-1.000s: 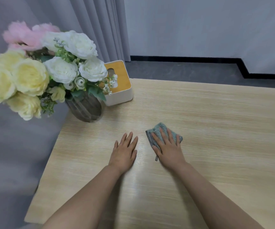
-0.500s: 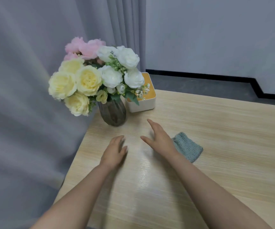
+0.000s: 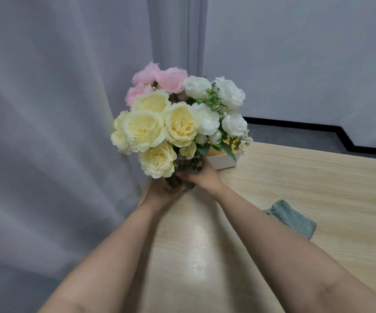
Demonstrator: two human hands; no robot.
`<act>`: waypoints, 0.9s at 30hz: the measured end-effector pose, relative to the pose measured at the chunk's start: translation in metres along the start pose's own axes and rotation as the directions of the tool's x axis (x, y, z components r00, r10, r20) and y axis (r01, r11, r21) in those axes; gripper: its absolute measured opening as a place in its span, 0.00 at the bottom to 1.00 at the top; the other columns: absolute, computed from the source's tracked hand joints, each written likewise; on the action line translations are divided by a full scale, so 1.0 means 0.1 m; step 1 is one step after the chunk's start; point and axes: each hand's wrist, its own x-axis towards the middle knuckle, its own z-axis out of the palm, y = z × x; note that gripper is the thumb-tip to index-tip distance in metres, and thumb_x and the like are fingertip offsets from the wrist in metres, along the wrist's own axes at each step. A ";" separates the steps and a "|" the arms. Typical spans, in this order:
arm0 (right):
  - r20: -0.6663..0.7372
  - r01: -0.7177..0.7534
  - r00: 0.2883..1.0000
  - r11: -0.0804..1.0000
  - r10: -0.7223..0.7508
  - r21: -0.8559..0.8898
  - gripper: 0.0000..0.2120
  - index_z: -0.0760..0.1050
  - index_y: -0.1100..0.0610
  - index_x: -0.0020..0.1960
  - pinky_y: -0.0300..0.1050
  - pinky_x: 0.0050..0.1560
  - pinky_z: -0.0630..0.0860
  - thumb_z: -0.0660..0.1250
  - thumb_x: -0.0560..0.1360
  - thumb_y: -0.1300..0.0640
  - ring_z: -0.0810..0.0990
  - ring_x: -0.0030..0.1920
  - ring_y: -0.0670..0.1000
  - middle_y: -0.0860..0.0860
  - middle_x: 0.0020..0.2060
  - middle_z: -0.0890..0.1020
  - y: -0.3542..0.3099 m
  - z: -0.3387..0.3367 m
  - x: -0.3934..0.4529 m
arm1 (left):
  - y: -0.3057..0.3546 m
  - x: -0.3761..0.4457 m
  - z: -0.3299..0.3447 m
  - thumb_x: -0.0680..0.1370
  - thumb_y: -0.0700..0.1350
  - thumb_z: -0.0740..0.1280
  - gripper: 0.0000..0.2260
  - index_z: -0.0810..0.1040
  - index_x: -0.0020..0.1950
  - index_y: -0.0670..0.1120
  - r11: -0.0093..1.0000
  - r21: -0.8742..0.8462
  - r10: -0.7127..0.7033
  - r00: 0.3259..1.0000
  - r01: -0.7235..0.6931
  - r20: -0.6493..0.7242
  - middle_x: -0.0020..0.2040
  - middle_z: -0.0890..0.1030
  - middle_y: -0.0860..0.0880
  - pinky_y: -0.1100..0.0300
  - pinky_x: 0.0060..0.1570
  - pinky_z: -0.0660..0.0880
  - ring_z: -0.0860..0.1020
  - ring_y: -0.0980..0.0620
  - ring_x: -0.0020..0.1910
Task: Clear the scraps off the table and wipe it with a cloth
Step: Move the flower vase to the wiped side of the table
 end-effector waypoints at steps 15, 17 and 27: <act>-0.063 -0.098 0.992 0.986 0.107 0.133 0.30 0.68 0.47 0.64 0.40 0.40 0.77 0.77 0.66 0.55 0.78 0.51 0.44 0.40 0.54 0.77 -0.05 -0.58 -0.55 | 0.48 -0.31 0.38 0.64 0.36 0.77 0.27 0.71 0.56 0.52 0.990 -0.110 0.091 0.995 -0.087 0.037 0.46 0.76 0.63 0.77 0.42 0.71 0.76 0.63 0.45; -0.080 -0.100 0.990 0.984 0.113 0.148 0.24 0.70 0.45 0.58 0.36 0.33 0.75 0.76 0.68 0.57 0.78 0.45 0.39 0.36 0.48 0.77 -0.05 -0.82 -0.71 | 0.68 -0.39 0.55 0.65 0.36 0.77 0.26 0.71 0.58 0.50 0.987 -0.111 0.125 0.990 -0.119 0.057 0.45 0.74 0.63 0.80 0.38 0.68 0.73 0.67 0.42; -0.331 -0.115 0.928 0.976 0.171 0.184 0.42 0.60 0.53 0.74 0.40 0.33 0.77 0.70 0.62 0.54 0.79 0.56 0.53 0.47 0.68 0.71 0.28 -2.25 -1.51 | 1.62 -0.79 1.87 0.64 0.42 0.79 0.34 0.69 0.67 0.44 0.977 -0.069 0.214 0.943 -0.204 0.253 0.56 0.76 0.51 0.71 0.45 0.67 0.74 0.54 0.53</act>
